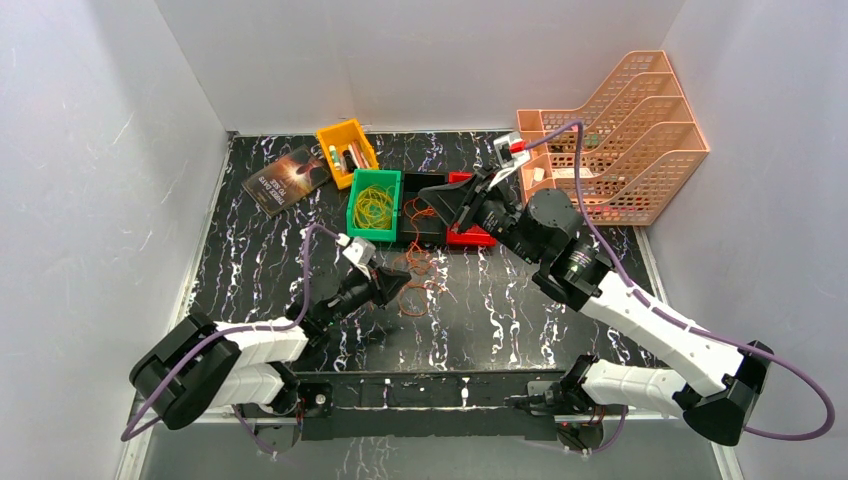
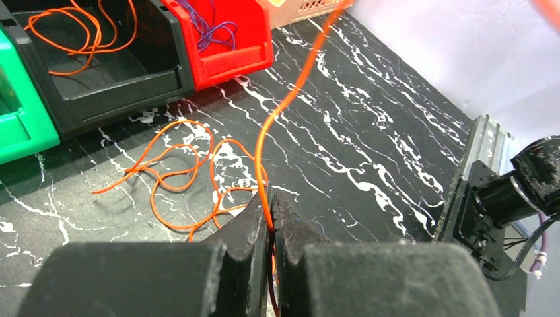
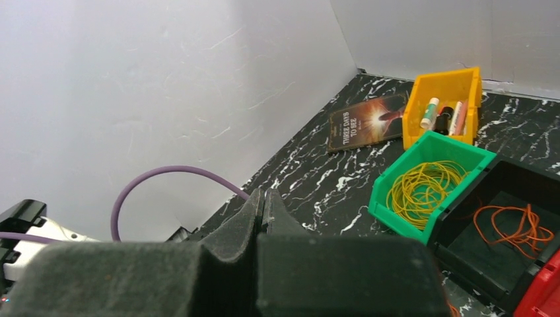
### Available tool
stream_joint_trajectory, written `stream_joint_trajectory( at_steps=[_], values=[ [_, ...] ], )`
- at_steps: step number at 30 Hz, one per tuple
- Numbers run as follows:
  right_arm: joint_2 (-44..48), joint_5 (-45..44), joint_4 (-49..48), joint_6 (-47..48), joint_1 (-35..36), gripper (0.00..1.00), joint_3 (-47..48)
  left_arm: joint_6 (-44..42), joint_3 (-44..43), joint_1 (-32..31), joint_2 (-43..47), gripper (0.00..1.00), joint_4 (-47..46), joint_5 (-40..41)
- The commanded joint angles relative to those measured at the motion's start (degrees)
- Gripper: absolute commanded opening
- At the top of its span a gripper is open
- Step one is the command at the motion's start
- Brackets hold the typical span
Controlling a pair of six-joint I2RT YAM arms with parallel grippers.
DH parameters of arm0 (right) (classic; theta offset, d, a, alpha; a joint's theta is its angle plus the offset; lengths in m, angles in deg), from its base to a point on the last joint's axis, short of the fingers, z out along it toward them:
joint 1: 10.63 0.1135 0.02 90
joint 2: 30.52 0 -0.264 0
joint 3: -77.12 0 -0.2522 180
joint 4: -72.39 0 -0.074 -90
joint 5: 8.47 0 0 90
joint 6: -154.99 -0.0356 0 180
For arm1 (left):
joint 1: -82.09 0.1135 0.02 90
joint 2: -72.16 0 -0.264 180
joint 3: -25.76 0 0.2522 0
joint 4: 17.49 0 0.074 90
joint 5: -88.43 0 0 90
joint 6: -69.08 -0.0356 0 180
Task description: Untangle the cables
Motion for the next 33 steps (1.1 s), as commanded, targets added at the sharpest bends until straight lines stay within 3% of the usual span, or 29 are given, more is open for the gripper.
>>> stream_joint_trajectory(
  at_steps=[1, 10, 24, 28, 33],
  values=[
    [1.75, -2.95, -0.45, 5.33, -0.09, 0.00, 4.49, 0.66, -0.32, -0.16, -0.83, 0.00, -2.16, 3.06],
    [5.08, -14.07, 1.74, 21.37, -0.07, 0.00, 10.64, 2.33, 0.65, -0.18, -0.97, 0.00, 3.50, 10.84],
    [8.40, -22.43, 2.12, 30.50, -0.07, 0.00, 12.89, 2.46, -0.71, -0.19, -1.38, 0.00, 10.71, 14.82],
    [6.30, -19.30, 3.11, 28.11, -0.07, 0.00, 12.73, 2.23, -1.96, -0.16, -1.03, 0.42, 10.76, 11.56],
    [3.02, -15.63, 3.33, 25.58, -0.07, 0.00, 13.15, 2.19, -2.48, -0.18, 2.84, 0.68, 10.75, 9.59]
  ],
)
